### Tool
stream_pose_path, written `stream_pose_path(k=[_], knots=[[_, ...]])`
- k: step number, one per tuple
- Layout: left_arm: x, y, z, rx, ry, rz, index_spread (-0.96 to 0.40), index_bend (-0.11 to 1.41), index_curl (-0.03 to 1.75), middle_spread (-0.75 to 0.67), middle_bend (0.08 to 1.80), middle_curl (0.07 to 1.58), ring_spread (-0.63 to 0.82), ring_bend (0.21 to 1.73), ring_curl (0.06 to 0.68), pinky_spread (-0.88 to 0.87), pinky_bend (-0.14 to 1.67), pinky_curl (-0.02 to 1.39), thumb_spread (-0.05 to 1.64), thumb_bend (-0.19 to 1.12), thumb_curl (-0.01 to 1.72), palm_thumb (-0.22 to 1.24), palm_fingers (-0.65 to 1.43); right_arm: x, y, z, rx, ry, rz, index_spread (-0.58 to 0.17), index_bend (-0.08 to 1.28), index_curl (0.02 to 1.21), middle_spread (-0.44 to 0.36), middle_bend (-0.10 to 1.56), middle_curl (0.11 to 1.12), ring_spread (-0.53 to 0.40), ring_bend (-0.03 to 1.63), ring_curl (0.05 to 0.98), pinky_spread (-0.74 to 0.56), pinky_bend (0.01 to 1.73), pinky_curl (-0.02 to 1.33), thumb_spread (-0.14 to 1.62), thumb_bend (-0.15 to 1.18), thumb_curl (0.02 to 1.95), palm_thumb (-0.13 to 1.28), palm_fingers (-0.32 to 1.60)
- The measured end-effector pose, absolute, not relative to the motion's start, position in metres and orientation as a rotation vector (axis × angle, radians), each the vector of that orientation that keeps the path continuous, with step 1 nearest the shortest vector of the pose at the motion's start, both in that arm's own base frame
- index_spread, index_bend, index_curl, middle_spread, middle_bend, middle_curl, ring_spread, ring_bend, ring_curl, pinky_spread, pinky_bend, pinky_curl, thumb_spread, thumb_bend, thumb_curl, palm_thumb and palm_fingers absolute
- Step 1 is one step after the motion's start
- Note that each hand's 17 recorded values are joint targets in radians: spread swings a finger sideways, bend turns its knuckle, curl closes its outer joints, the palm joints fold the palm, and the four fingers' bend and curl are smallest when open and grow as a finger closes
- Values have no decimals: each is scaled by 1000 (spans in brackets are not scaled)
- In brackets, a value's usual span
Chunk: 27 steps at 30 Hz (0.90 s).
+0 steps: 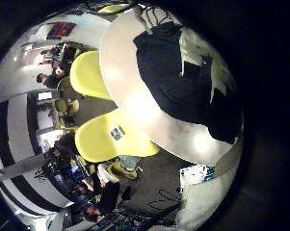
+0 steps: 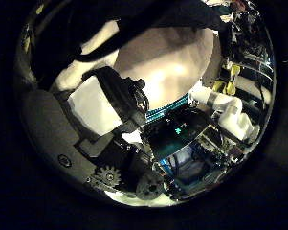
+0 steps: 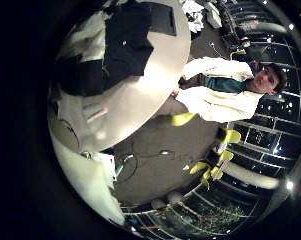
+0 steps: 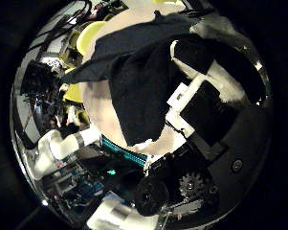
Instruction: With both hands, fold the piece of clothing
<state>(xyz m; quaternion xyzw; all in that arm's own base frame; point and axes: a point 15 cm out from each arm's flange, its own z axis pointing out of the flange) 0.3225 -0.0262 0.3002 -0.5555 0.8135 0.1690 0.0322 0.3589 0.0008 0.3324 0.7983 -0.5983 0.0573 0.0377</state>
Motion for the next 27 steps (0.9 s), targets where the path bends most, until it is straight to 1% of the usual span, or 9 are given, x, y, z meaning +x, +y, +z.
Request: stream_pose_path(k=[3,7,14,19,22,24,25,26,27], knots=[[341,-24,301,-1735,2493,523,-638,385,1333,-539,923,1068,-506,1169,515,-733,617,652,1291,-12,270,538,823,382,4,341,2449,-1848,187,-332,1115,944,-199,1295,958,-244,1461,779,-158,1366,902,1128,-5,699,1057,910],[376,-19,291,-1779,2479,540,-638,383,1337,-542,917,1069,-508,1163,515,-733,607,657,1290,-12,270,538,829,432,9,342,2439,-1848,171,-328,1116,956,-195,1301,957,-241,1461,787,-156,1348,942,1120,-8,718,1053,906],[447,-17,258,-1838,2461,536,-634,380,1346,-547,918,1074,-505,1158,519,-734,570,663,1291,-13,269,534,805,512,18,303,2415,-1822,105,-324,1111,969,-191,1309,957,-241,1462,800,-156,1323,995,1118,-9,742,1041,905],[489,-21,225,-1901,2462,489,-630,373,1355,-550,918,1080,-504,1162,523,-725,547,673,1297,-12,267,526,783,550,23,262,2389,-1796,44,-322,1113,977,-190,1306,957,-242,1459,809,-158,1302,1030,1126,-14,748,1010,894],[511,-21,208,-1932,2454,440,-624,368,1359,-550,921,1084,-504,1160,525,-724,539,679,1299,-12,266,524,771,564,26,235,2365,-1789,7,-323,1112,981,-190,1307,958,-242,1454,811,-159,1295,1045,1133,-20,742,978,891],[519,-19,198,-1956,2445,427,-621,370,1362,-551,921,1086,-503,1163,528,-717,527,684,1299,-11,266,524,764,569,27,223,2352,-1804,6,-322,1099,980,-189,1302,957,-242,1455,812,-167,1291,1054,1140,-28,725,942,884],[521,-15,193,-1973,2440,426,-619,369,1363,-551,924,1088,-500,1163,528,-713,516,684,1297,-14,266,519,755,572,27,223,2355,-1811,16,-323,1092,981,-189,1303,957,-241,1455,813,-169,1284,1056,1147,-24,717,932,881],[523,-13,190,-1985,2436,424,-619,372,1362,-551,926,1088,-501,1160,529,-709,507,686,1296,-14,266,518,745,577,27,222,2364,-1819,34,-323,1082,978,-188,1292,952,-239,1444,809,-177,1278,1056,1162,-38,693,878,873],[525,-12,188,-2000,2429,419,-618,386,1360,-551,923,1090,-499,1148,530,-696,494,692,1296,-19,263,502,717,583,26,220,2373,-1828,53,-325,1080,977,-188,1290,952,-239,1443,810,-178,1274,1055,1166,-34,688,871,874]])
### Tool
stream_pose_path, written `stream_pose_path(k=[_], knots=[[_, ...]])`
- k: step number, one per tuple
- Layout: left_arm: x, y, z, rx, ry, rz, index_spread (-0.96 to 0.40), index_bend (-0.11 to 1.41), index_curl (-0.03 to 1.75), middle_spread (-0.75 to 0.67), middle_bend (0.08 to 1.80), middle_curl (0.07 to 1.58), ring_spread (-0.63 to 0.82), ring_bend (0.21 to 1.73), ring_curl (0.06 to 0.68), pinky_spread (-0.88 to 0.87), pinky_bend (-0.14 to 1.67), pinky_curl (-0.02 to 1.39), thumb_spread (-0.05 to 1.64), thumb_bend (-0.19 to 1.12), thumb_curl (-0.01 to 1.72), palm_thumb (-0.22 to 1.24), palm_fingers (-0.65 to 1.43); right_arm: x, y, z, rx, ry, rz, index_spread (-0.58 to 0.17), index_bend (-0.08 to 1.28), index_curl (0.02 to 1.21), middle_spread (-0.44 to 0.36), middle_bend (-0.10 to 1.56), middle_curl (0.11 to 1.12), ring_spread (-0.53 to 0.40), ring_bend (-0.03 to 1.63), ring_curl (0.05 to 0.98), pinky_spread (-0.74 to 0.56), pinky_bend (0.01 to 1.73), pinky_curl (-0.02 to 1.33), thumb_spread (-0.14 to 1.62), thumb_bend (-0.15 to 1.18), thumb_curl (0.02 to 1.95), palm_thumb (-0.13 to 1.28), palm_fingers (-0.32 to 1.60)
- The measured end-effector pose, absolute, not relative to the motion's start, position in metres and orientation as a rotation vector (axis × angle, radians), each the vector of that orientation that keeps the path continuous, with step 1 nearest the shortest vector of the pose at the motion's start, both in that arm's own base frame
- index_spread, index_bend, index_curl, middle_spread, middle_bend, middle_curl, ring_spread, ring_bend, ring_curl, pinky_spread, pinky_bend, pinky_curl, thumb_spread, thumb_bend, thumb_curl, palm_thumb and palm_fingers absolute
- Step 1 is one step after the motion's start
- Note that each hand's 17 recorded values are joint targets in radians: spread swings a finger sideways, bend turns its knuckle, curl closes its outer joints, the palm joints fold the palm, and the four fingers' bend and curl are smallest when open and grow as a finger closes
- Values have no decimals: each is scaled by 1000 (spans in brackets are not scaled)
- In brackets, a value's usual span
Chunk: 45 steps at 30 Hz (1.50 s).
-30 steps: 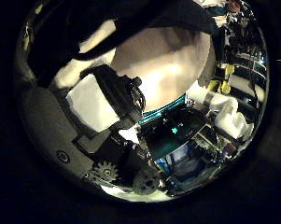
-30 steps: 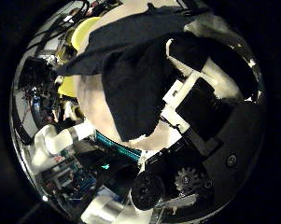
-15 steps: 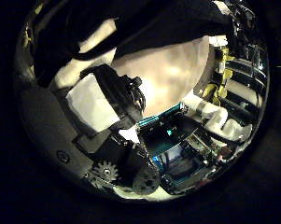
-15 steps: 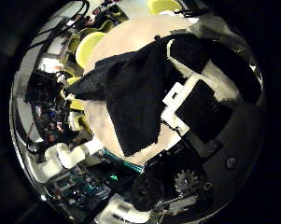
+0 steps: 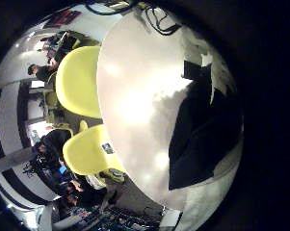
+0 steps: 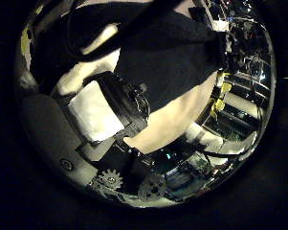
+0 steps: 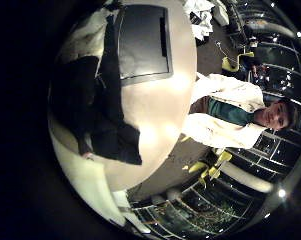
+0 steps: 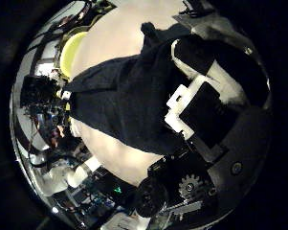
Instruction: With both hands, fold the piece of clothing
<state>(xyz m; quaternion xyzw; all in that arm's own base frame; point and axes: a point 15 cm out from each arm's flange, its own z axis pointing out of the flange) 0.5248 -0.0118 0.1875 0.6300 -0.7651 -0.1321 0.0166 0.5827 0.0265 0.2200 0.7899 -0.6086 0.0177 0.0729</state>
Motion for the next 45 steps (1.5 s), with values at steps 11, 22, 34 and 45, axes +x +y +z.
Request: stream_pose_path(k=[11,22,34,45], knots=[[559,-15,220,2198,-2313,-209,-563,387,1274,-456,578,1013,-428,1057,530,-500,481,751,1269,-15,274,469,309,630,-4,227,2423,-2038,192,-383,349,780,-212,956,798,-269,1451,728,-346,1230,921,1292,-44,536,678,319],[551,-27,292,2241,-2376,-61,-386,268,1064,-177,273,813,-186,860,455,-175,418,734,1253,-17,282,459,173,625,-42,321,2467,-2122,355,-438,252,530,-245,588,554,-133,1096,515,121,874,737,1236,-27,412,444,100],[465,-38,211,2034,-2374,-195,-242,195,892,-78,236,697,-51,731,386,46,256,629,1249,-17,286,427,230,517,-89,317,2390,-1937,-87,-331,189,442,-182,492,464,-86,938,425,283,710,620,1182,-27,352,362,93],[444,-33,146,1997,-2315,-252,-173,175,760,-70,220,632,-11,686,350,124,201,560,1275,-17,276,381,263,482,-123,209,2274,-1870,-395,-287,162,374,-41,392,402,18,804,351,386,672,532,1134,-23,331,355,85]])
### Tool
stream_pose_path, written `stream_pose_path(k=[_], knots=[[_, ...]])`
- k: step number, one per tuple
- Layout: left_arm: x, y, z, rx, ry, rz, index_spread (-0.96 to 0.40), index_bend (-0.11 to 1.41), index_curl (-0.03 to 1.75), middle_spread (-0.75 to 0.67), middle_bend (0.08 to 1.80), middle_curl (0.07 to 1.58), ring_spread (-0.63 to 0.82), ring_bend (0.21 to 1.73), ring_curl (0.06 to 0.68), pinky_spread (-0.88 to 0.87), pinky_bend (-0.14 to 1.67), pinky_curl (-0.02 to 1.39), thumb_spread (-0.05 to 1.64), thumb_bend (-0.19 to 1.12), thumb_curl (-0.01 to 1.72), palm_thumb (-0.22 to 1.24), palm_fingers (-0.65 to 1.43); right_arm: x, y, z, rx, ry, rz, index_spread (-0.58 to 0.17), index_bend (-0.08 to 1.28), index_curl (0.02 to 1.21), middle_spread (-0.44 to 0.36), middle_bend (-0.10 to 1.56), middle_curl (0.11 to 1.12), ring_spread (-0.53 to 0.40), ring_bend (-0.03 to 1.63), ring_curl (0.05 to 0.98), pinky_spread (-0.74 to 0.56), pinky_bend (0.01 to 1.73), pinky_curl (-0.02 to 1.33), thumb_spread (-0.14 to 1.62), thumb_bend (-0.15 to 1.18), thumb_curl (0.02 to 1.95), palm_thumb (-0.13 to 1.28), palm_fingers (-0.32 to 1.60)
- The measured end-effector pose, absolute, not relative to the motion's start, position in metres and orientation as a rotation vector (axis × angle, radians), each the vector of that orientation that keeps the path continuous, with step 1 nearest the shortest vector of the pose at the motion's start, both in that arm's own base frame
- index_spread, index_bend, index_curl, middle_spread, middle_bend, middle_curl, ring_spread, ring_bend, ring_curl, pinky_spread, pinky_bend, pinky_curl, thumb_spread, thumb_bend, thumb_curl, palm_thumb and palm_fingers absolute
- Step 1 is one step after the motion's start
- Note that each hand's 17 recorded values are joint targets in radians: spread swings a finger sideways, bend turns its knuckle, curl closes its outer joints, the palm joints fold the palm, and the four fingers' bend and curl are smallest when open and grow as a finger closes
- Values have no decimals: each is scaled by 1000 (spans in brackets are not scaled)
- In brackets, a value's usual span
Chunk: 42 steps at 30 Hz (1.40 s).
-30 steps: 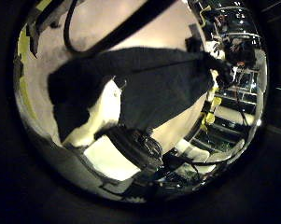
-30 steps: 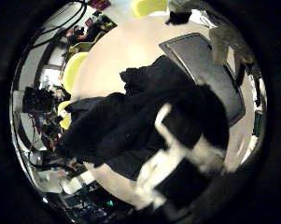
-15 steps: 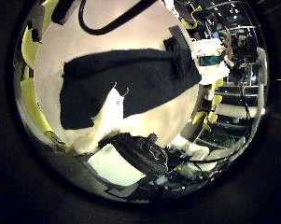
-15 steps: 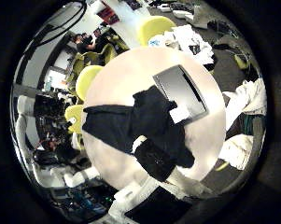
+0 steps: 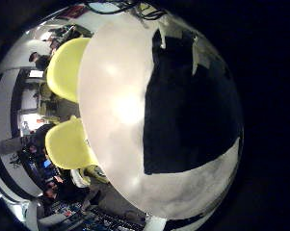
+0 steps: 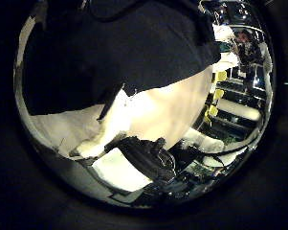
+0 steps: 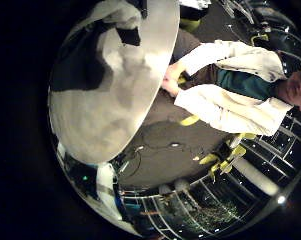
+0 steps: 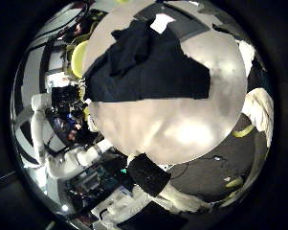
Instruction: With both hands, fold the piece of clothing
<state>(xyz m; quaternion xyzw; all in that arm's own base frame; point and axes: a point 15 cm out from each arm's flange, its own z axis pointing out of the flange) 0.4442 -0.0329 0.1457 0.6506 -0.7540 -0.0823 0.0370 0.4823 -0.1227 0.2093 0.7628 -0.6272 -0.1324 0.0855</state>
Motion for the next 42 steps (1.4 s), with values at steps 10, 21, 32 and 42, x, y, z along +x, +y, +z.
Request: stream_pose_path(k=[10,21,32,42], knots=[[454,-31,125,2002,-2271,-263,-145,177,670,-70,206,584,18,648,322,145,196,518,1302,-12,269,375,287,482,-108,161,2238,-1806,-498,-250,153,323,18,354,377,73,768,317,413,671,479,1095,-17,333,406,99],[459,-32,137,2004,-2281,-254,-133,181,603,-70,209,555,24,639,301,148,194,478,1310,-12,267,366,310,490,-101,146,2227,-1729,-458,-212,125,275,-34,464,404,-93,998,348,189,765,455,1064,3,372,591,526],[464,-30,143,2010,-2287,-248,-129,185,564,-69,205,531,25,629,282,147,194,445,1307,-10,269,377,327,505,-112,159,2206,-1740,-315,-366,811,562,-160,1072,675,-220,1255,509,-213,1154,634,993,94,518,1000,1298],[456,-30,135,1995,-2283,-254,-129,189,549,-70,198,517,25,612,267,144,193,419,1310,-11,270,388,333,502,-161,203,2154,-1816,-182,-307,1072,739,-132,1311,764,-212,1414,621,-178,1270,817,986,100,652,1091,1096]])
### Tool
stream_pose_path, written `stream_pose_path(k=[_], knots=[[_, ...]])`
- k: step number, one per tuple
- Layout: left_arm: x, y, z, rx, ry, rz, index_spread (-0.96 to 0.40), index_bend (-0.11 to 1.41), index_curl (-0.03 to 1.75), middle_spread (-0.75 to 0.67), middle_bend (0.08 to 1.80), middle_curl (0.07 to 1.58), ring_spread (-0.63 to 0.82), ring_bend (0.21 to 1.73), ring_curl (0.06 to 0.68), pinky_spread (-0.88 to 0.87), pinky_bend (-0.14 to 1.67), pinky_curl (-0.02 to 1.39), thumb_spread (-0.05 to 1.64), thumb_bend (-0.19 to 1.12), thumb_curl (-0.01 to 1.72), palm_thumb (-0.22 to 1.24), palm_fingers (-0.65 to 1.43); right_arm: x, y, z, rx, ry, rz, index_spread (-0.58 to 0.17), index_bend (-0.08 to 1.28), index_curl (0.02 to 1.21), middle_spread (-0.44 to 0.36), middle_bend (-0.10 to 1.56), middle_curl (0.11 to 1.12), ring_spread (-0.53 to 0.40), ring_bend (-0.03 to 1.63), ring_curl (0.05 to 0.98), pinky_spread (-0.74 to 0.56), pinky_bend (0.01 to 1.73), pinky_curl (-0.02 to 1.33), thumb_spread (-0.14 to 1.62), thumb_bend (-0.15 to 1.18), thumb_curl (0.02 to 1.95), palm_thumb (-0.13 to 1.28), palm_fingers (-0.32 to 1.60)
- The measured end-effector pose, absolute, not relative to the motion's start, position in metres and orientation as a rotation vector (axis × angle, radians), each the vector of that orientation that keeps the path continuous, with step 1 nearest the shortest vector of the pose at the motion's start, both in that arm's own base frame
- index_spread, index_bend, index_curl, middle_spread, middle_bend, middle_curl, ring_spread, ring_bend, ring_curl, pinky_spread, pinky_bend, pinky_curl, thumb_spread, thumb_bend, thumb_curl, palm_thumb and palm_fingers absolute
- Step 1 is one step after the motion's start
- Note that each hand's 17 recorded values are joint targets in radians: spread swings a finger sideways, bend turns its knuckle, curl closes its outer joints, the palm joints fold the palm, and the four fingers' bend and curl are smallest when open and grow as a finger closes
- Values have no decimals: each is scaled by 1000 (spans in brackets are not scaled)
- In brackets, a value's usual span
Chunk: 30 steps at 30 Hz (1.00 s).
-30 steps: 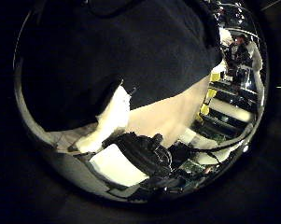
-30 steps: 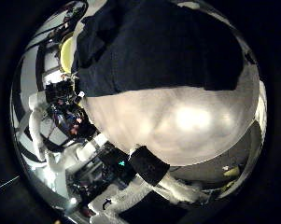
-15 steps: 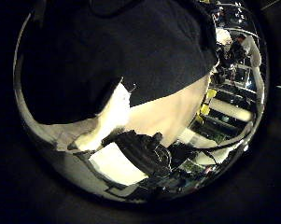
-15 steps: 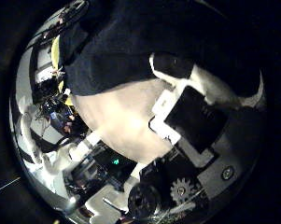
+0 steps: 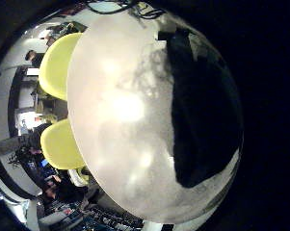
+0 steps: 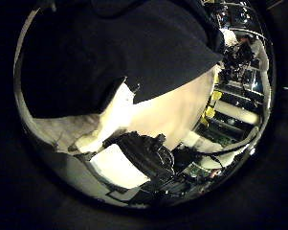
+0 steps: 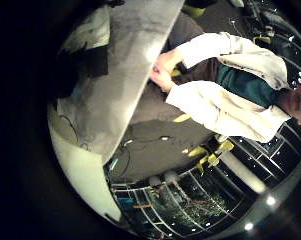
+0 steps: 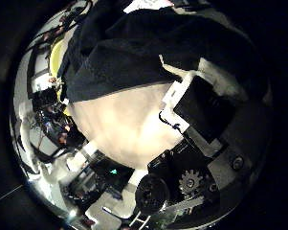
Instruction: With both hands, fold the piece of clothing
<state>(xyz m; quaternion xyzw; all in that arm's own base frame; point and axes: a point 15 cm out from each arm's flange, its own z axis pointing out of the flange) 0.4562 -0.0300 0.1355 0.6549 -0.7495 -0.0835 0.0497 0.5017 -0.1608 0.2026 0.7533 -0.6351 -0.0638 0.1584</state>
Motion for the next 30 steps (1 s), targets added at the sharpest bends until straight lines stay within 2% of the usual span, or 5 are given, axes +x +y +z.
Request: stream_pose_path(k=[6,11,16,23,30], knots=[[457,-33,140,1990,-2283,-225,-129,187,542,-69,196,510,25,611,261,143,194,405,1311,-11,269,389,339,503,-169,238,2168,-1859,-105,-287,1095,773,-123,1345,770,-207,1433,653,-159,1258,910,983,71,707,1090,1062],[456,-38,153,1972,-2290,-156,-129,187,537,-69,198,505,25,614,257,142,194,396,1311,-11,269,389,345,507,-153,283,2218,-1873,2,-278,1095,789,-119,1357,769,-206,1432,671,-151,1231,977,992,54,748,1091,1055],[453,-32,179,1973,-2280,-58,-134,191,532,-80,201,503,14,612,253,144,193,387,1311,-11,268,389,357,520,-86,319,2356,-1760,111,-274,1092,801,-116,1362,765,-205,1425,684,-147,1200,1037,999,35,784,1090,1053],[435,-15,221,1980,-2274,-8,-145,197,533,-89,202,502,8,603,246,144,189,374,1315,-7,276,412,367,525,0,331,2474,-1608,160,-271,1086,813,-115,1363,760,-210,1411,704,-147,1157,1115,1000,3,826,1085,1058],[410,34,229,2043,-2192,26,-189,257,566,-128,252,515,-19,591,236,138,164,339,1334,13,313,520,427,524,122,345,2598,-1386,298,-270,1084,820,-114,1358,755,-211,1399,719,-148,1129,1170,988,-7,857,1090,1069]])
